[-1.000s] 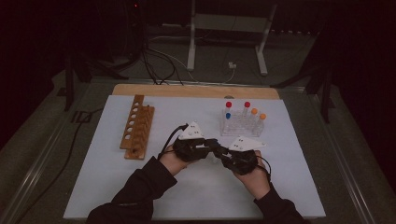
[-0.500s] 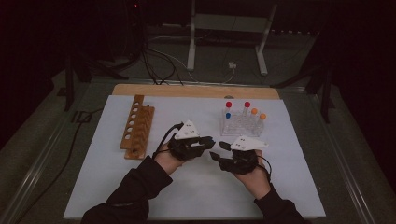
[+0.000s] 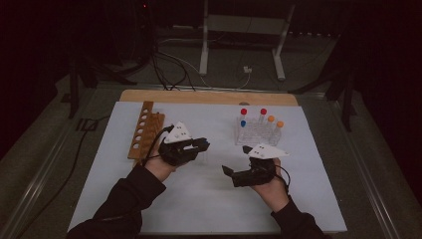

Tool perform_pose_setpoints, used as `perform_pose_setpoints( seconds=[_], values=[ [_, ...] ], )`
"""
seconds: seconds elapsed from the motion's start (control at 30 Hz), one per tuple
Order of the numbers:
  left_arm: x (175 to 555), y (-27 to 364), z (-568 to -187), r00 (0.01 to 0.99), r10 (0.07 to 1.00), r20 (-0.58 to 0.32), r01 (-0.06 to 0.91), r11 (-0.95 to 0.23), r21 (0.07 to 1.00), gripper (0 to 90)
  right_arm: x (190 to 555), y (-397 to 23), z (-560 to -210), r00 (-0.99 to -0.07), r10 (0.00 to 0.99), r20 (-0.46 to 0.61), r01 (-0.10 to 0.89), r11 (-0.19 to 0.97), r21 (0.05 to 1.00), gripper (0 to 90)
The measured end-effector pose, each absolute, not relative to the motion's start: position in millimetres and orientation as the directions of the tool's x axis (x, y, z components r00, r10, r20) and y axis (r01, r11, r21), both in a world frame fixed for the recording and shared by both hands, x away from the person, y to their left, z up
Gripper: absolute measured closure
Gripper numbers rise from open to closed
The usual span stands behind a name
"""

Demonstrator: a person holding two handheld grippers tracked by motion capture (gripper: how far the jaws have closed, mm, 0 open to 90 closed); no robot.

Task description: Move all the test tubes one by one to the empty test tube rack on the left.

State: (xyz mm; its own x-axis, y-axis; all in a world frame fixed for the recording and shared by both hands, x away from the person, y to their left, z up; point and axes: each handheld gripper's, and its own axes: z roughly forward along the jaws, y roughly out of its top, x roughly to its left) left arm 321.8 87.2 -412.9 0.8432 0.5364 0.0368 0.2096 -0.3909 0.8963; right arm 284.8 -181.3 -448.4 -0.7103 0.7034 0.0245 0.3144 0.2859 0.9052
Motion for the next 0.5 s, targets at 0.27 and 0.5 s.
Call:
perform_pose_setpoints(
  seconds=[0.27,0.5],
  values=[
    [327.2,106.0,-408.9,0.815,0.578,0.034,0.225,-0.372,0.901,77.8,284.3,-185.4,-446.2,-0.709,0.704,0.032,0.304,0.264,0.916,0.0],
    [334.9,123.1,-400.8,0.786,0.616,0.042,0.227,-0.352,0.908,77.8,283.7,-183.8,-446.4,-0.716,0.698,0.023,0.297,0.275,0.914,0.0]
  ],
)
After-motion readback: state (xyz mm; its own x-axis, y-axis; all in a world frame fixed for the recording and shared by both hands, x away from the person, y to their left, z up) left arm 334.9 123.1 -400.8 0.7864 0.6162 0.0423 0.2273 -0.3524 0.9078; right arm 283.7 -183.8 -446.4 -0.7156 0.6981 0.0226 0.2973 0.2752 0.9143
